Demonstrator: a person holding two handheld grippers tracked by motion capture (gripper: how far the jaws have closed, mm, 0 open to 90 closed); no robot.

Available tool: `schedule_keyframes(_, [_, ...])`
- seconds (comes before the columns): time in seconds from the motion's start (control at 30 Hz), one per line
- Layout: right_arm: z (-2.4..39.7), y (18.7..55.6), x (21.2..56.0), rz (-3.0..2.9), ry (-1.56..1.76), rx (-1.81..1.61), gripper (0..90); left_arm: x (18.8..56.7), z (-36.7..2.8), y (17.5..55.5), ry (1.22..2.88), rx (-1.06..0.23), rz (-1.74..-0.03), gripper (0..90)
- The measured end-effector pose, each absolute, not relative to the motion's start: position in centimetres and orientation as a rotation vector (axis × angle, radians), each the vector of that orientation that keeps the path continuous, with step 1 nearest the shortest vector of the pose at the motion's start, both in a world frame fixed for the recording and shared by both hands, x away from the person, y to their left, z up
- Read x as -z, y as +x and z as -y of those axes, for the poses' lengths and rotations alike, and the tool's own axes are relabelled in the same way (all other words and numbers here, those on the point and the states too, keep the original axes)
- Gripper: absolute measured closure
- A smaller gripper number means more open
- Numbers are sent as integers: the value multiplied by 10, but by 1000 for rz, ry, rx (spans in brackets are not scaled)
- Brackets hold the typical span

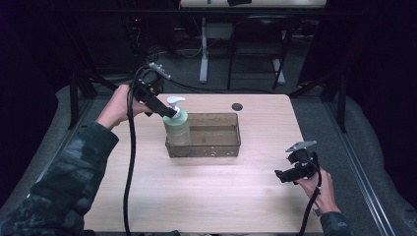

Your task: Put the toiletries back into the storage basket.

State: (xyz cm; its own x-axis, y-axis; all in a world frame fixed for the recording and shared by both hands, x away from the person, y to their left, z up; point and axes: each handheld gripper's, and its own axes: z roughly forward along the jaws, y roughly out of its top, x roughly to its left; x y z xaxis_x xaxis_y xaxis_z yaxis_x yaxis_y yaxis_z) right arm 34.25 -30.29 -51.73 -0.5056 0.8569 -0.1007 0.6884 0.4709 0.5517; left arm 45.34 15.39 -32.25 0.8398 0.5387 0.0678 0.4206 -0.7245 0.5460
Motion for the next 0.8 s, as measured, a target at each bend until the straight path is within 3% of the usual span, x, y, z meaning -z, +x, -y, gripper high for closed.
schedule_keyframes(0.3, [301, 343, 518, -2363, 1294, -635, 8, 354, -173, 432, 2465, -294, -759, 0])
schedule_keyframes(0.8, [300, 342, 519, -2367, 1292, -621, 11, 437, -197, 406, 2480, -222, -870, 0])
